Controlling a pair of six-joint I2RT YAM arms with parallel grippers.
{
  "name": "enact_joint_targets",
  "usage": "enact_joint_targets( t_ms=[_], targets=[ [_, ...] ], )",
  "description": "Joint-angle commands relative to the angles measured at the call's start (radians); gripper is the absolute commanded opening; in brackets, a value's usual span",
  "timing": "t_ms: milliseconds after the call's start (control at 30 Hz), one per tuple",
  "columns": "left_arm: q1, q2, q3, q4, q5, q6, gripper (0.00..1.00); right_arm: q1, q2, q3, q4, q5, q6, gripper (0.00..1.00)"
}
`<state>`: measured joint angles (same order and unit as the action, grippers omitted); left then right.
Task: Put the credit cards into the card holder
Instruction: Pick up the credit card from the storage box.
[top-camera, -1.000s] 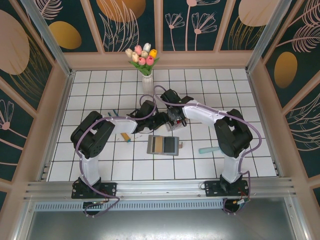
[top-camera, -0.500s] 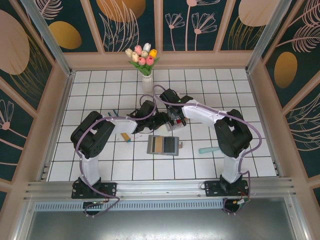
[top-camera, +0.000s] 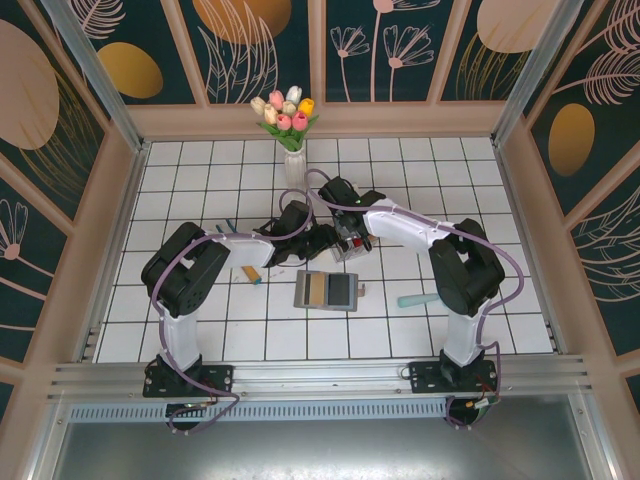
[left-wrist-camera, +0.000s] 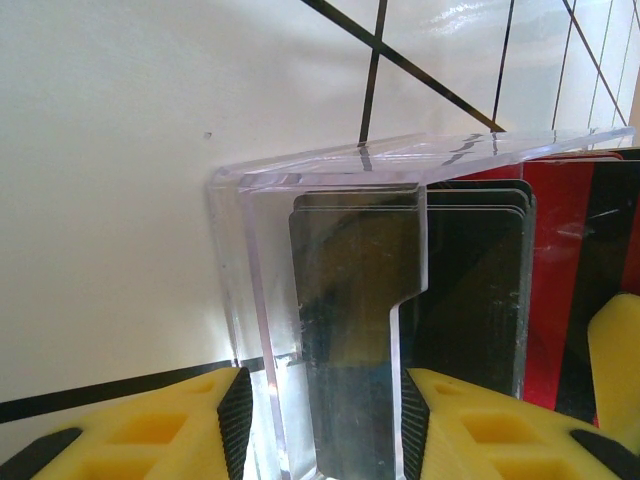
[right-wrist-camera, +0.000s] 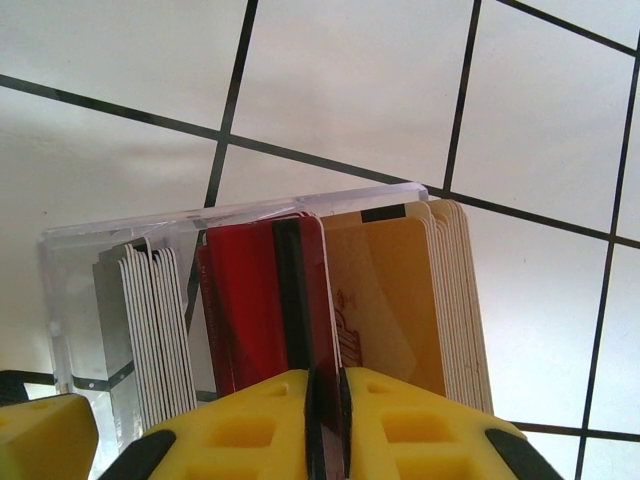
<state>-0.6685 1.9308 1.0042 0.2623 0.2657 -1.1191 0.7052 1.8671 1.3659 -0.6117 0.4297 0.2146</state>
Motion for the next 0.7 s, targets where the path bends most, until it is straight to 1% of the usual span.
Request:
enact_joint_targets(
  t_ms=[0,200,367,500,533,667],
  targets=[
    [0.006,0.028,-0.026,-0.034,-0.008,0.008,0.45,-0.007,-0.042,0.026,-0.063,0.077,-0.011,0.17],
    [0.006,0.023,-0.026,-0.033,-0.008,0.01,0.45,-0.008,-0.046,0.032,-0.073,0.09,-0.008,0.17],
    [0.006,0.019,-0.026,-0.032,-0.008,0.011,0.45,-0.007,-0.062,0.035,-0.076,0.072,-0.002,0.11],
    [0.007,-0.002,-0.026,-0.032,-0.009,0.022,0.45,-0.01,-0.102,0.036,-0.073,-0.004,0.012,0.06],
    [0.006,-0.009,-0.05,-0.032,-0.01,0.025,0.46,-0.011,-0.118,0.034,-0.068,-0.025,0.02,0.06],
    [0.007,-0.057,-0.058,-0.025,-0.01,0.042,0.49,-0.035,-0.194,0.012,-0.041,-0.176,0.053,0.01]
  ],
)
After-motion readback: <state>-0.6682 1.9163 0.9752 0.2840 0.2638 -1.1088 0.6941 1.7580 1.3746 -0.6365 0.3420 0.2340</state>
